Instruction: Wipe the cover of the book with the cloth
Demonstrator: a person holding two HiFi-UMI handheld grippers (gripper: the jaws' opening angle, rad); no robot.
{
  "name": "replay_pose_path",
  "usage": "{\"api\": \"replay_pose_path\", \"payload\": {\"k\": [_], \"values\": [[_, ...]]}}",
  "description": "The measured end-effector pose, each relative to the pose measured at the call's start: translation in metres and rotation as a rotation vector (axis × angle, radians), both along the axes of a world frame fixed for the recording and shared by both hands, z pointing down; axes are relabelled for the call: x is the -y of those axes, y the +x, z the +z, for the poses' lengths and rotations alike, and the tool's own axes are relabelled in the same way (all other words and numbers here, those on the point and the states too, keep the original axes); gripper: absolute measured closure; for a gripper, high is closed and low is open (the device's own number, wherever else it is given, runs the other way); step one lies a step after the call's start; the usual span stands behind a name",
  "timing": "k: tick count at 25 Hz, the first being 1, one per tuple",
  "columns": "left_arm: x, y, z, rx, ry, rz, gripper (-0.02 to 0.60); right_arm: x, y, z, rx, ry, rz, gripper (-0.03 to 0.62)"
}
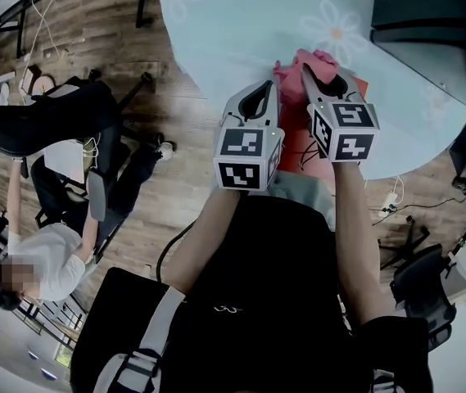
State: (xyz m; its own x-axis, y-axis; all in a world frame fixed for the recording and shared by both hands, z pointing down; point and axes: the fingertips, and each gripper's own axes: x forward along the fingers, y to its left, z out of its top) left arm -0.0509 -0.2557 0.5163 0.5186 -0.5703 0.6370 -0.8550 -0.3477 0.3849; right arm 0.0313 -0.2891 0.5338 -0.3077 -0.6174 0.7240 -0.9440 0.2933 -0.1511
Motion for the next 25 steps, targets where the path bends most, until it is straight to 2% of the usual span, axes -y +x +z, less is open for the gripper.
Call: {"api": "replay_pose_path", "payload": {"k": [11,25], "values": [[-0.007,0.036,-0.004,-0.019,0.000,0.070,0.568,-0.011,0.041,-0.001,0.030,-0.002,0.092,0.485],[-0.021,0.075,-0.009,-0.060,-0.003,0.175,0.568,-0.033,0.101,-0.004,-0.011,-0.007,0.233,0.485]]}}
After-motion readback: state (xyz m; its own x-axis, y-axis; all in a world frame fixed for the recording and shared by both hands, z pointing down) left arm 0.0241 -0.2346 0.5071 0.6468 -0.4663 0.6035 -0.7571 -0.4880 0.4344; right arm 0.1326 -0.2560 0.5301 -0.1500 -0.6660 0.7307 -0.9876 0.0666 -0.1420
